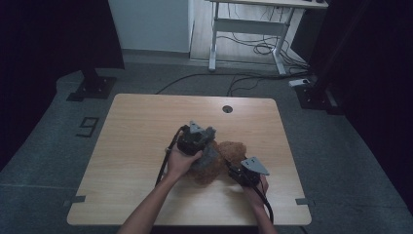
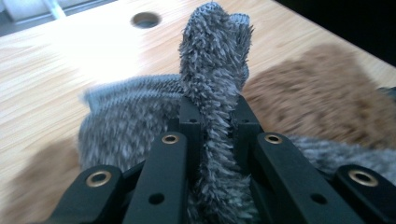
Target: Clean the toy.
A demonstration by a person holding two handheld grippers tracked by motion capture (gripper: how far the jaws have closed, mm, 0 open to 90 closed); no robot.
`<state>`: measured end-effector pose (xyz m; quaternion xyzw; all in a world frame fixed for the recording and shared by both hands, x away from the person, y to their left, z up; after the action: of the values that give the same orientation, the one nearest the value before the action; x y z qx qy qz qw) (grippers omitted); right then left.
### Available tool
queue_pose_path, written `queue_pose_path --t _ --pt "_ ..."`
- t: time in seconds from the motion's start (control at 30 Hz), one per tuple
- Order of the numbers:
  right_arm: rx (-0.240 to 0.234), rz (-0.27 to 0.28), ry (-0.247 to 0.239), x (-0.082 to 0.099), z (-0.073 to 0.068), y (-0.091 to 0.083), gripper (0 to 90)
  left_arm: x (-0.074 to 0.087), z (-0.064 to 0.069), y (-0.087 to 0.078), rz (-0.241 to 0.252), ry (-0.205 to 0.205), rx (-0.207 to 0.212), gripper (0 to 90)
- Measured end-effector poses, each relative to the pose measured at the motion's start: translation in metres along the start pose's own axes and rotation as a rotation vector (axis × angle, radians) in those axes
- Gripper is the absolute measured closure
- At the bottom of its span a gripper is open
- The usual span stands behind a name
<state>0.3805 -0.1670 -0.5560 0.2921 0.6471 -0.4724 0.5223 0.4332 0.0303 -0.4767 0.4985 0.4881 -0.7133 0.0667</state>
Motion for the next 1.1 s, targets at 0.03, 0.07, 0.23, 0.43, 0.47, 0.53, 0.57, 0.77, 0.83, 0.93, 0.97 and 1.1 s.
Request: queue_pose_path --t 0.03,0.07,0.23,0.43,0.47,0.53,0.57,0.77,0.83,0.93,0.97,1.1 --pt "0.000 0.000 -0.001 0.000 0.000 0.000 41.2 0.005 -0.009 -0.004 -0.011 -0.008 -0.017 79.1" --pt "0.000 0.001 -0.001 0.000 0.000 -0.001 41.2 0.008 -0.014 -0.006 -0.017 -0.017 -0.024 79.0" --pt "-0.001 0.002 -0.003 0.000 0.000 -0.001 41.2 0.031 -0.033 -0.026 -0.011 -0.071 -0.015 78.9" --pt "0.016 0.000 0.010 0.000 0.000 0.001 41.9 0.021 -0.018 -0.057 0.079 -0.038 0.017 78.4" --pt "0.027 0.000 0.009 -0.001 -0.001 0.003 42.1 0.017 -0.012 -0.058 0.089 -0.027 0.025 78.4" --pt "0.052 -0.003 0.008 -0.002 -0.002 0.006 42.4 0.012 0.000 -0.053 0.096 -0.005 0.037 78.2" --pt "0.062 -0.007 0.005 -0.004 -0.002 0.009 42.4 0.010 0.004 -0.049 0.093 -0.002 0.042 78.2" --pt "0.101 -0.010 0.024 -0.013 0.007 0.031 42.4 0.002 0.008 -0.019 0.077 -0.007 0.028 77.9" --pt "0.116 -0.013 0.031 -0.017 0.015 0.040 42.5 0.000 0.004 -0.014 0.082 -0.018 0.023 77.8" --pt "0.145 -0.015 0.042 -0.020 0.023 0.050 42.9 -0.005 -0.003 -0.010 0.089 -0.022 0.011 77.8" --pt "0.149 -0.014 0.055 -0.021 0.025 0.053 43.0 -0.006 -0.004 -0.009 0.091 -0.025 0.008 77.7" --pt "0.129 -0.009 0.072 -0.022 0.026 0.055 43.0 -0.014 -0.010 -0.002 0.093 -0.018 0.009 77.4"
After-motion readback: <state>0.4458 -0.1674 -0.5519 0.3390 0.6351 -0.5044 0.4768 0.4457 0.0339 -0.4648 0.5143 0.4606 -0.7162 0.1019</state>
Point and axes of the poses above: each handheld gripper's, and its own axes: y roughly forward along the jaws, x roughly out of its underside, z roughly to its right, the point moved 5 cm from there along y, roughly forward along the jaws, and after that the axes turned 2 degrees about y, right-handed, at the moved point
